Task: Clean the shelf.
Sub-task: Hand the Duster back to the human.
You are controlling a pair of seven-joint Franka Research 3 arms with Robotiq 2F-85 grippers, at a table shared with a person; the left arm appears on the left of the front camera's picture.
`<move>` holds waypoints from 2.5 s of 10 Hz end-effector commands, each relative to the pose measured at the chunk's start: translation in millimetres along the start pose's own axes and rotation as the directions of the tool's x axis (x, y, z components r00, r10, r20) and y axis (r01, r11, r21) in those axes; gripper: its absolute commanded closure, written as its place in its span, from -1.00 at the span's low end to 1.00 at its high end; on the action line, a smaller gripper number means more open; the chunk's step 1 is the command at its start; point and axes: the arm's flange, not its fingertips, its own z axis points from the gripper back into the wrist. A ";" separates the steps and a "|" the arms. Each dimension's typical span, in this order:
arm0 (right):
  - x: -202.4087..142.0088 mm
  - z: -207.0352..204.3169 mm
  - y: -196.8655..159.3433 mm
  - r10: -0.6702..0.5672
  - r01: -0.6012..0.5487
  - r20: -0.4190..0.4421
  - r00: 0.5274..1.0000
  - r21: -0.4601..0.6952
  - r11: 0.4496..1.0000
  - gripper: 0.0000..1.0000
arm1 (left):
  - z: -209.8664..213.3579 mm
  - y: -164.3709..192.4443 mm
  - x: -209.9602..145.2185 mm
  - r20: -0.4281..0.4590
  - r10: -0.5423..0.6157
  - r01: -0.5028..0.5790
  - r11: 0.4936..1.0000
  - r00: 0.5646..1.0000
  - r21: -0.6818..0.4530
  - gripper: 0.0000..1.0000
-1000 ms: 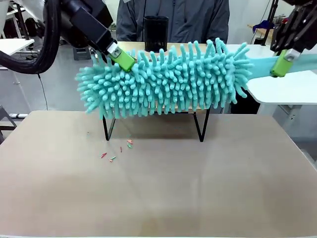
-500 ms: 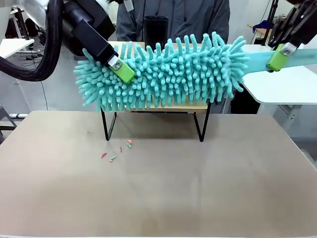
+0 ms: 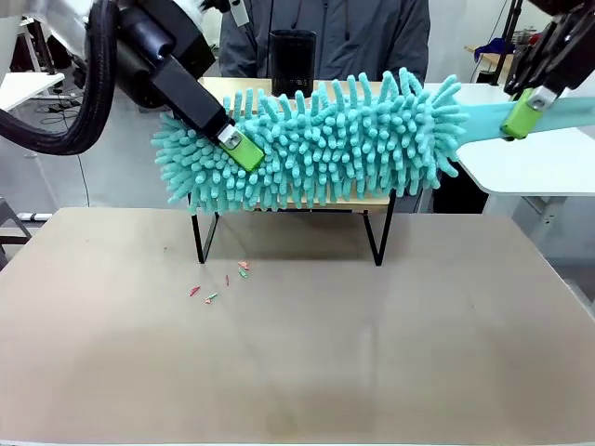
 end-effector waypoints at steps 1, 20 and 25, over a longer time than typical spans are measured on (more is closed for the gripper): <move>1.4 -1.7 4.7 -0.022 0.022 0.047 0.999 0.002 1.000 0.75 | -1.2 3.5 -8.3 -0.007 -0.016 0.016 1.000 1.000 0.008 1.00; -282.6 -46.5 -147.1 -0.573 0.698 0.792 0.213 0.287 0.656 -1.00 | 235.2 23.2 -306.9 0.863 0.501 -0.657 0.673 0.066 -0.340 1.00; -282.6 -46.5 -147.1 -0.573 0.698 0.792 0.213 0.287 0.656 -1.00 | 219.8 65.1 -356.1 0.782 0.623 -0.720 0.559 0.037 -0.411 1.00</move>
